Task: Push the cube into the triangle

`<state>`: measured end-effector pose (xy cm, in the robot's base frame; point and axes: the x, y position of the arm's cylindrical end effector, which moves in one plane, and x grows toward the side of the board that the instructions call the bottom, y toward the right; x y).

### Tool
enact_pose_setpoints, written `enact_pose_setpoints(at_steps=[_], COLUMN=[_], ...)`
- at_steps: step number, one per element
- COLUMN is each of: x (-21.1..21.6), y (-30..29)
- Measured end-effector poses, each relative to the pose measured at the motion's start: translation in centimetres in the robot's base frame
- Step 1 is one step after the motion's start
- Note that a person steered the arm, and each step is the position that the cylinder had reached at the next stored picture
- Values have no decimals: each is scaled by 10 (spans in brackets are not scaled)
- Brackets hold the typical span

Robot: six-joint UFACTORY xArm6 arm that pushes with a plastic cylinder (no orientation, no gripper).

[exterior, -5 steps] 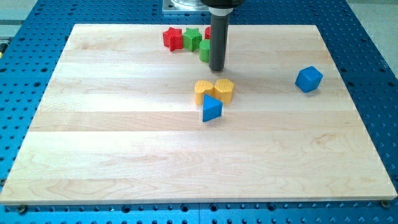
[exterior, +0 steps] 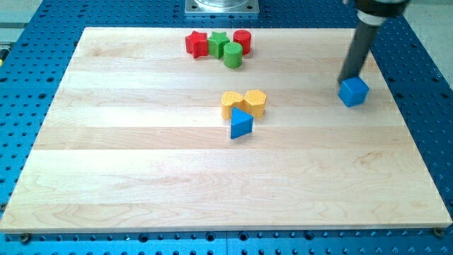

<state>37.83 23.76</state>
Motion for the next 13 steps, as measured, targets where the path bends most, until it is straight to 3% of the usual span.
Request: enact_pose_setpoints(at_steps=[1,2,3,4,5,6,7,8,10,11,13], x=[42,40,49,49,60,66,58,79,126,127,112], y=[27,78,86,31,-60,-73,0,31,-116,-150,-164])
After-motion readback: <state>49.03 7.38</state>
